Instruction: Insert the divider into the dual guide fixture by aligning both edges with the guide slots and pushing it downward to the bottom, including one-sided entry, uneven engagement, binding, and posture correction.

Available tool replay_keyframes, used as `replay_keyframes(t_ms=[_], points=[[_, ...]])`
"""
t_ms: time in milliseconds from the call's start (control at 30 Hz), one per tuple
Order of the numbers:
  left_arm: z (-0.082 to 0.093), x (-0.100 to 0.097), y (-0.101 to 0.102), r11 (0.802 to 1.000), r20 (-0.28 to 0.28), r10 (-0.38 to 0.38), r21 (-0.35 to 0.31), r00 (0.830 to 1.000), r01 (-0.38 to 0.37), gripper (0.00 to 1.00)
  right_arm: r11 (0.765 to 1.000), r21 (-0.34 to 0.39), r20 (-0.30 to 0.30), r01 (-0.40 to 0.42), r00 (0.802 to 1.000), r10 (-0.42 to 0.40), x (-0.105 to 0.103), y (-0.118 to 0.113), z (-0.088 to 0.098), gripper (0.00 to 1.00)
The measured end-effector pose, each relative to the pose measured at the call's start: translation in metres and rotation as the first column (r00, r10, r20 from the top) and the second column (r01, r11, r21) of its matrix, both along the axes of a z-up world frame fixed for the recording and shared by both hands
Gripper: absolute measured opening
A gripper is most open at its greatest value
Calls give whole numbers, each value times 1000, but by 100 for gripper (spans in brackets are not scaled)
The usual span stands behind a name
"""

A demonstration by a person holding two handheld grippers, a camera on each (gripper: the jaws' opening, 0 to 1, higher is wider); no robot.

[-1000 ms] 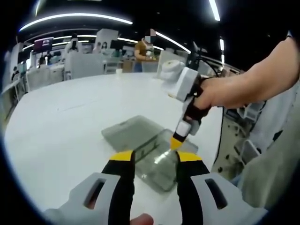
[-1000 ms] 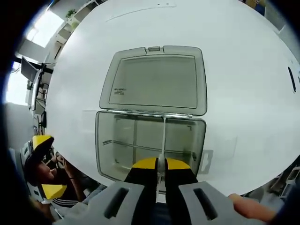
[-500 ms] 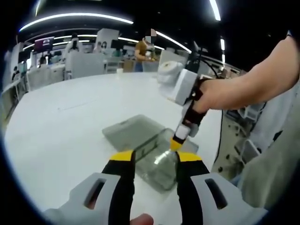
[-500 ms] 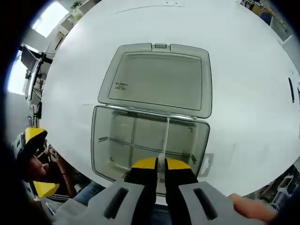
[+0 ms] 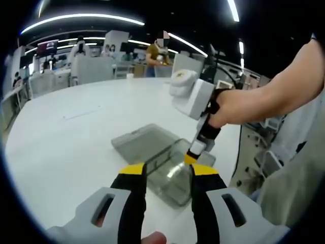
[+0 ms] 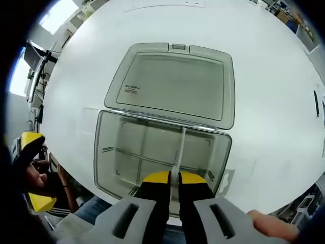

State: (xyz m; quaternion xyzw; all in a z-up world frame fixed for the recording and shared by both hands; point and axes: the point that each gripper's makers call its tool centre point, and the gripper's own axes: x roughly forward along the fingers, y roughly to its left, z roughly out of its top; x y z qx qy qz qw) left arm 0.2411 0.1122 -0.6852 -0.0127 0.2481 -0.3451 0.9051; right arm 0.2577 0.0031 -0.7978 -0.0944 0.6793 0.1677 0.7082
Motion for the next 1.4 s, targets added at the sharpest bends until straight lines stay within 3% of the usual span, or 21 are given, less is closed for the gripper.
replay_keyframes(t_ms=[1200,1400], points=[[-2,1,-3,1000,-28,-13,26,1000,14,30,997,68,-5,39,999,-39,1,2,-7,2],[-2,1,-2,999,-36,-9,35,999,11,30,997,81,-4,-10,1000,10,-3,3,-10,4]])
